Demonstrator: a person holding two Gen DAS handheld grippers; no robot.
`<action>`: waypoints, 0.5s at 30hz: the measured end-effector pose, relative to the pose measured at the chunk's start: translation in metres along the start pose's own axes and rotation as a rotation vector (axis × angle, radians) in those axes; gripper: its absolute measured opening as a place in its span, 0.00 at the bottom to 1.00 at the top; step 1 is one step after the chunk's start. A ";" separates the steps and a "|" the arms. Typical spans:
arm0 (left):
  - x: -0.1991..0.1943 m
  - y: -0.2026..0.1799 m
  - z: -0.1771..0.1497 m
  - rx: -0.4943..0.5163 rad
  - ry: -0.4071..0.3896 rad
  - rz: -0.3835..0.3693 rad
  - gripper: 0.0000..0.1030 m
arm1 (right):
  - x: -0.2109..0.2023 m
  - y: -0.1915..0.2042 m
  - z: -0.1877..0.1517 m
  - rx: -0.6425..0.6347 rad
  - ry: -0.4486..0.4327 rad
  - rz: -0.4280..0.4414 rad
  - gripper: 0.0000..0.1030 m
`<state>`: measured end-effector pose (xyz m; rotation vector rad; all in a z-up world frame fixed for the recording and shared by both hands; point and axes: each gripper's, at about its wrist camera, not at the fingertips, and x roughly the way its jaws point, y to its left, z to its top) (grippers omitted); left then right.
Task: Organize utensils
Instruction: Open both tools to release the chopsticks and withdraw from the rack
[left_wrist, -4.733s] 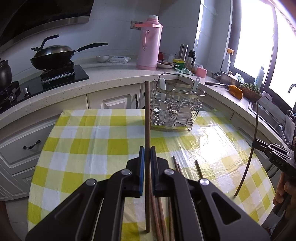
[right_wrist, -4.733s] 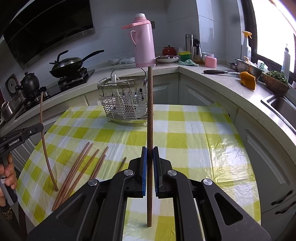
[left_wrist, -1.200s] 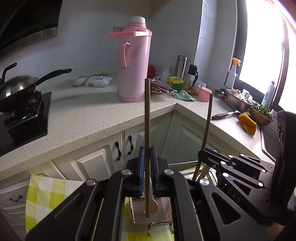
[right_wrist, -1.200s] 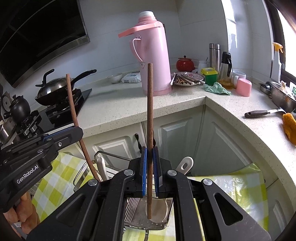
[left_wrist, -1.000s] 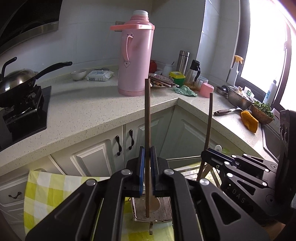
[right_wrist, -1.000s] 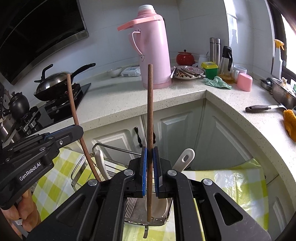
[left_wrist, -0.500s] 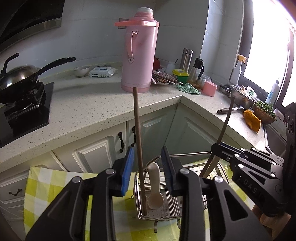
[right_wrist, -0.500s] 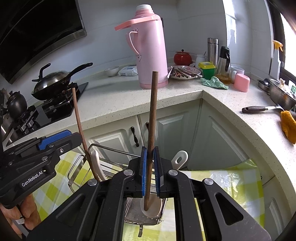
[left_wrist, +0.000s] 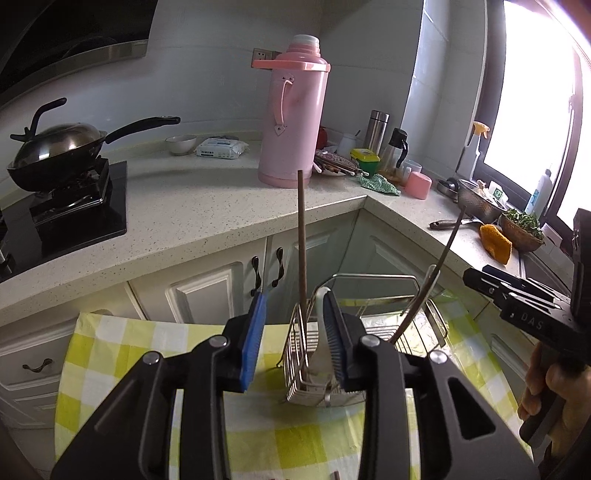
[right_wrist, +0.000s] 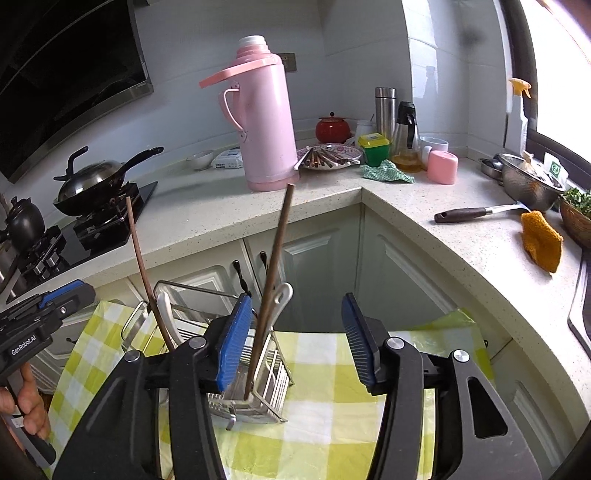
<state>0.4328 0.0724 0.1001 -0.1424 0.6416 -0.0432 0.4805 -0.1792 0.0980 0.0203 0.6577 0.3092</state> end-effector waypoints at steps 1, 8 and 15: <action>-0.005 0.002 -0.006 -0.004 0.001 0.000 0.31 | -0.005 -0.004 -0.005 0.004 0.000 -0.008 0.48; -0.037 0.020 -0.076 -0.015 0.058 0.011 0.31 | -0.040 -0.026 -0.075 0.041 0.019 -0.027 0.53; -0.056 0.034 -0.160 -0.037 0.144 0.031 0.31 | -0.064 -0.030 -0.168 0.106 0.093 -0.014 0.54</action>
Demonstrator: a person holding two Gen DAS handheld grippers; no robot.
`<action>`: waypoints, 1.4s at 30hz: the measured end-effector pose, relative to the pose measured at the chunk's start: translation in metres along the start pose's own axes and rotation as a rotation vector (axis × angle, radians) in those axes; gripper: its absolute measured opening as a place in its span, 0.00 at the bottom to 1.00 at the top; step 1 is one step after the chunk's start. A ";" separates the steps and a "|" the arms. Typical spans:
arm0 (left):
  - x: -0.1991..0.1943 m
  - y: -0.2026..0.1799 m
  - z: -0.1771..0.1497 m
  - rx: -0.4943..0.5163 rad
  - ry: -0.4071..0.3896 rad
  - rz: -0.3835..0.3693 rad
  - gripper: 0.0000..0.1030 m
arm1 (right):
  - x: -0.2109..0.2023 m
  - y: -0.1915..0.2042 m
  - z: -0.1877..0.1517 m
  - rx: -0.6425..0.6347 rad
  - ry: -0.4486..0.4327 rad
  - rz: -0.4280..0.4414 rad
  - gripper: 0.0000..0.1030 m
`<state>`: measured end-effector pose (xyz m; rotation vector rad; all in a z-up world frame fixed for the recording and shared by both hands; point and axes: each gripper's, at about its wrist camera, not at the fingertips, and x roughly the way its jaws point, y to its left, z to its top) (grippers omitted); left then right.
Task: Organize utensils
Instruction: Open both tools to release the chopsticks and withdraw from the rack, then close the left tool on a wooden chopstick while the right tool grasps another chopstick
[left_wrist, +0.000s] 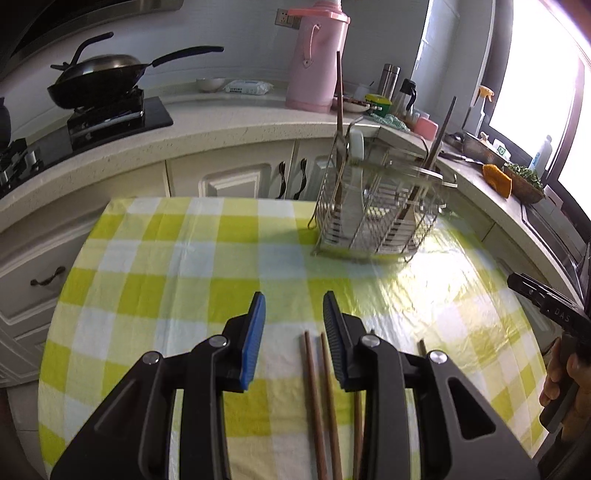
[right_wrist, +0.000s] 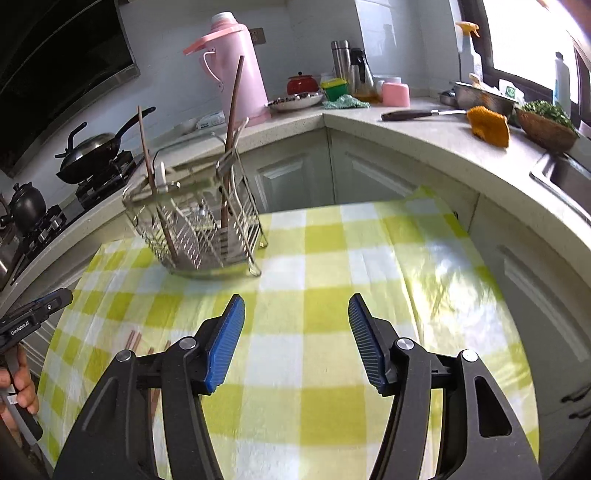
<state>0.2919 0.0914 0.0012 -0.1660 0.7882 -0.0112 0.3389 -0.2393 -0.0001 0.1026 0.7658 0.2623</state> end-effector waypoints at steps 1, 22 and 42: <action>0.000 0.004 -0.011 -0.005 0.012 0.001 0.31 | -0.002 0.001 -0.014 -0.002 0.013 0.001 0.55; 0.041 -0.021 -0.078 0.085 0.170 -0.003 0.15 | 0.006 0.055 -0.099 -0.087 0.158 0.044 0.58; 0.046 -0.009 -0.076 0.114 0.178 0.037 0.08 | 0.025 0.109 -0.116 -0.224 0.216 0.028 0.34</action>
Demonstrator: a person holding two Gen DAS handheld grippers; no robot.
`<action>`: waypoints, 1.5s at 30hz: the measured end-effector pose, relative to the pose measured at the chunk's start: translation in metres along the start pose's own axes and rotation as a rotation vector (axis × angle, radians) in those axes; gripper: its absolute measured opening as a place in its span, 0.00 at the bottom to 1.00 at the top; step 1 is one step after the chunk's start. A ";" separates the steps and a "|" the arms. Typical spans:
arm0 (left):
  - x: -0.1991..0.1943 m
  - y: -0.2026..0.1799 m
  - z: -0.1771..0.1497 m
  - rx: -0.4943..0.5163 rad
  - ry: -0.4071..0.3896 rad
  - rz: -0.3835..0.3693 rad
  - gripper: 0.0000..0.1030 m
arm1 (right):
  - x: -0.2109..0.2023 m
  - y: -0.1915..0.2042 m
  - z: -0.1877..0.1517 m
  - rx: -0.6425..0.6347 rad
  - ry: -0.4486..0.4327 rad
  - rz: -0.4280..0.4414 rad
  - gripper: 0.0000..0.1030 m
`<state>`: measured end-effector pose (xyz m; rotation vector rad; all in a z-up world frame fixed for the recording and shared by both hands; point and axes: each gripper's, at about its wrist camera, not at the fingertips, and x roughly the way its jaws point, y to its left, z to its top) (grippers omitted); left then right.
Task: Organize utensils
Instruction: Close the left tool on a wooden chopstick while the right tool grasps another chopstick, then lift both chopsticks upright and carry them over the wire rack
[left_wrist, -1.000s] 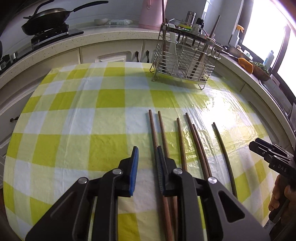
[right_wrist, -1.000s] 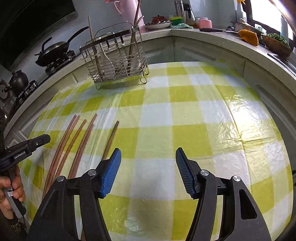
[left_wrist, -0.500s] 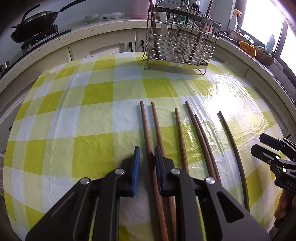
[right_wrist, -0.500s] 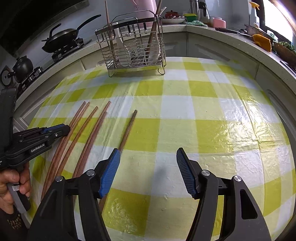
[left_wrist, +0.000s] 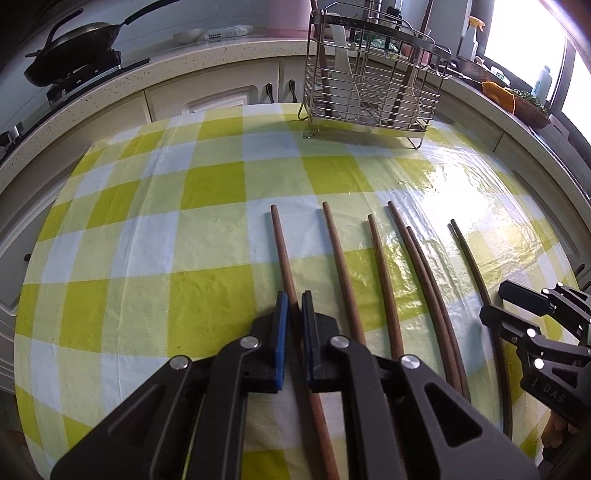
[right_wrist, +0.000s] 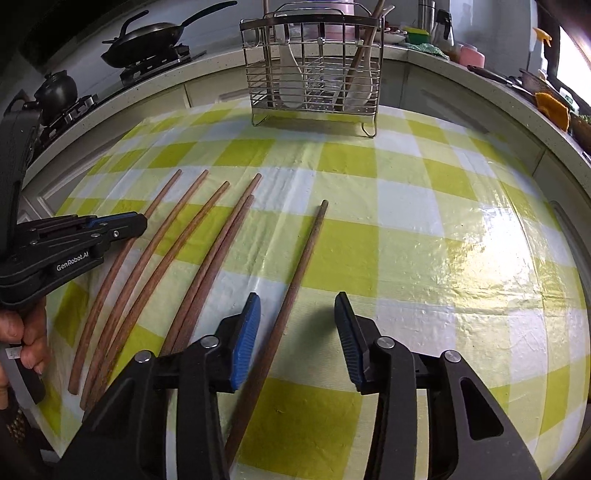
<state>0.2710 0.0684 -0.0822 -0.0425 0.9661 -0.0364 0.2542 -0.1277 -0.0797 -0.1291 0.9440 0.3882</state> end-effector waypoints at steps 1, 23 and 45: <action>0.000 0.002 0.000 -0.003 0.000 0.000 0.08 | 0.000 0.000 0.001 -0.001 0.000 0.000 0.31; -0.013 0.008 -0.002 -0.023 -0.025 -0.004 0.07 | -0.014 -0.024 0.007 0.054 -0.052 0.019 0.06; -0.047 0.000 0.007 -0.018 -0.099 -0.020 0.06 | -0.037 -0.032 0.013 0.070 -0.102 0.024 0.06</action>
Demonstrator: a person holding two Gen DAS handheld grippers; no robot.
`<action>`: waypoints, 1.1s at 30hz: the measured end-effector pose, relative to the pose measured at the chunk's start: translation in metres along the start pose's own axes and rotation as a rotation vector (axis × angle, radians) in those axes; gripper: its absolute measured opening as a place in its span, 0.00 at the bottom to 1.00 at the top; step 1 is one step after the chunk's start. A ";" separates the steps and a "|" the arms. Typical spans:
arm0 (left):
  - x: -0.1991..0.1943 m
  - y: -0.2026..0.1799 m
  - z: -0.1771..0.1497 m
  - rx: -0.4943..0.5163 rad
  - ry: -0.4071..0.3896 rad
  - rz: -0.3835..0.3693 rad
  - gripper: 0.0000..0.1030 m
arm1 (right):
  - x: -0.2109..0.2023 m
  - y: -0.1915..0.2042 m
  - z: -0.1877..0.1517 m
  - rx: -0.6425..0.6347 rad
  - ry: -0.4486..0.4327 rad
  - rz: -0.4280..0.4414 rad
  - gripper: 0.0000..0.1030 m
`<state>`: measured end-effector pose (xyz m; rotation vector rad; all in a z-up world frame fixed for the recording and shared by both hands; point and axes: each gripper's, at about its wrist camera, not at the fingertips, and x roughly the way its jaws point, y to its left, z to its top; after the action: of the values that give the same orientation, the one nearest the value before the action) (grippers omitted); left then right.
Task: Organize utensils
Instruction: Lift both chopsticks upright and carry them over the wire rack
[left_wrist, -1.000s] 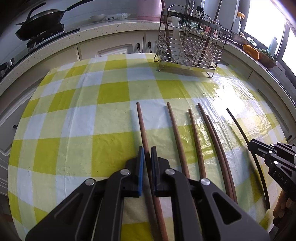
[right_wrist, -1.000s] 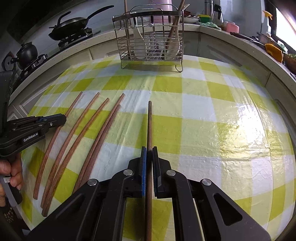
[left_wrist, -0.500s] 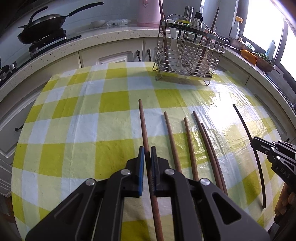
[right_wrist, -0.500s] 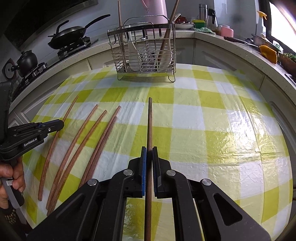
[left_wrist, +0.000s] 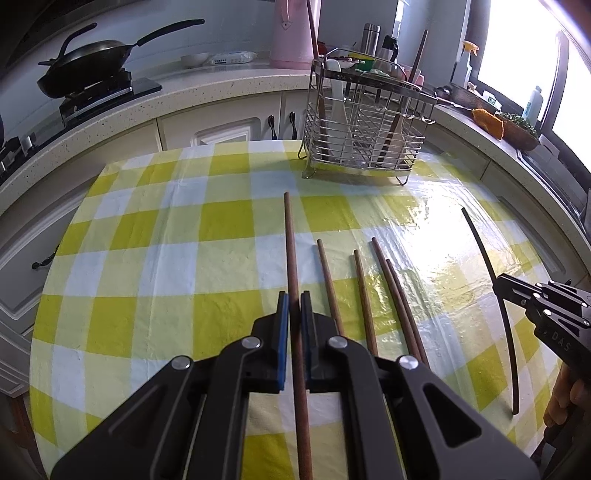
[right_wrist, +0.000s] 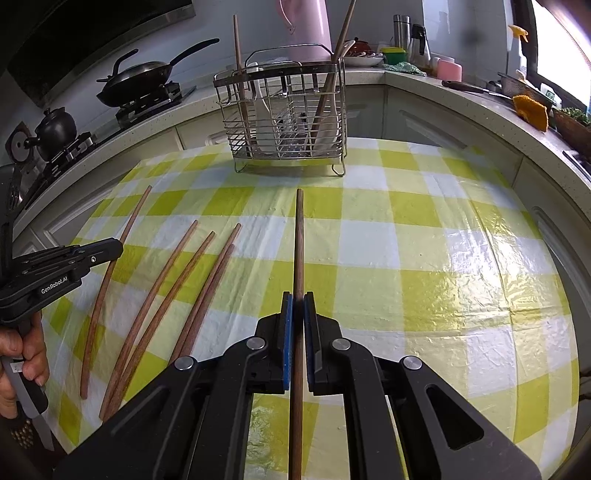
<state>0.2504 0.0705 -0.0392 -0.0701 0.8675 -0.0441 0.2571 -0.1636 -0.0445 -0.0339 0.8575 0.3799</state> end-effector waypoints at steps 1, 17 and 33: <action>-0.002 0.000 0.002 0.000 -0.006 -0.003 0.06 | -0.001 0.000 0.001 0.001 -0.002 0.000 0.06; -0.045 -0.009 0.021 0.009 -0.112 -0.015 0.06 | -0.024 0.003 0.017 -0.008 -0.058 0.009 0.06; -0.078 -0.011 0.039 0.016 -0.192 -0.011 0.06 | -0.047 0.007 0.037 -0.030 -0.116 0.008 0.06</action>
<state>0.2294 0.0664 0.0459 -0.0627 0.6745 -0.0542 0.2534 -0.1649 0.0155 -0.0361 0.7380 0.3990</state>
